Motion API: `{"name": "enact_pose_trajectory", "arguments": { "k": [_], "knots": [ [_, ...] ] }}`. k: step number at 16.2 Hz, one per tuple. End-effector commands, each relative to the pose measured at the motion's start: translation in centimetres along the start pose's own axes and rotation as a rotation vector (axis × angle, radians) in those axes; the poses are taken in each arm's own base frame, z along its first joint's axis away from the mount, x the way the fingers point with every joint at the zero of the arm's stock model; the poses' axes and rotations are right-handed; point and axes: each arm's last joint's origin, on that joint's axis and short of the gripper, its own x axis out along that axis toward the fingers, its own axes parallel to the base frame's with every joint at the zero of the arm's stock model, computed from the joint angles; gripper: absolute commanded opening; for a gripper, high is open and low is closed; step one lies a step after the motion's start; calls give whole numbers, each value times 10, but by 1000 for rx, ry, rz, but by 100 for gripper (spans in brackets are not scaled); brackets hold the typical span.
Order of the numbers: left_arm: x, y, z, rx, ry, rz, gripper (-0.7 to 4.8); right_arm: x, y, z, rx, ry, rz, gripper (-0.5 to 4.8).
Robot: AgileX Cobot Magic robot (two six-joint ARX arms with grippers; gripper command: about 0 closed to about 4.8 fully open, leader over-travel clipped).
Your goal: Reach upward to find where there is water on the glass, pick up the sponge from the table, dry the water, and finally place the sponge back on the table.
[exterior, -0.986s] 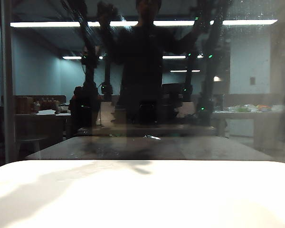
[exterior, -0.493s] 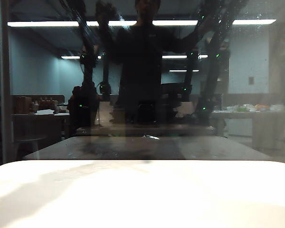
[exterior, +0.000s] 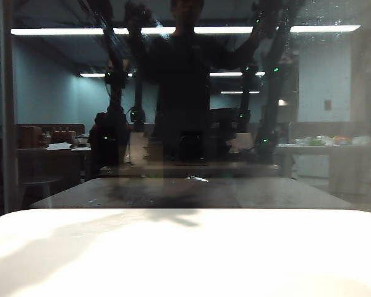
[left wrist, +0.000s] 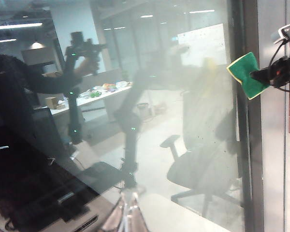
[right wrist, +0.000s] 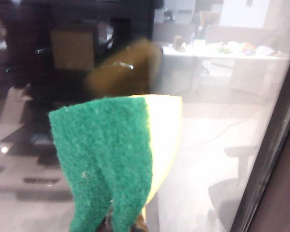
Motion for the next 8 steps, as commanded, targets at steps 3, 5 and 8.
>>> {"name": "enact_pose_trajectory", "arguments": {
  "k": [3, 5, 8],
  "knots": [
    [-2, -1, 3, 12, -13, 2, -6, -45, 16, 18, -7, -41, 16, -6],
    [-2, -1, 3, 11, -12, 2, -6, -51, 27, 12, -5, 7, 35, -6],
    [-3, -2, 3, 5, -7, 2, -6, -69, 55, -7, -98, 112, 86, -6]
  ]
}}
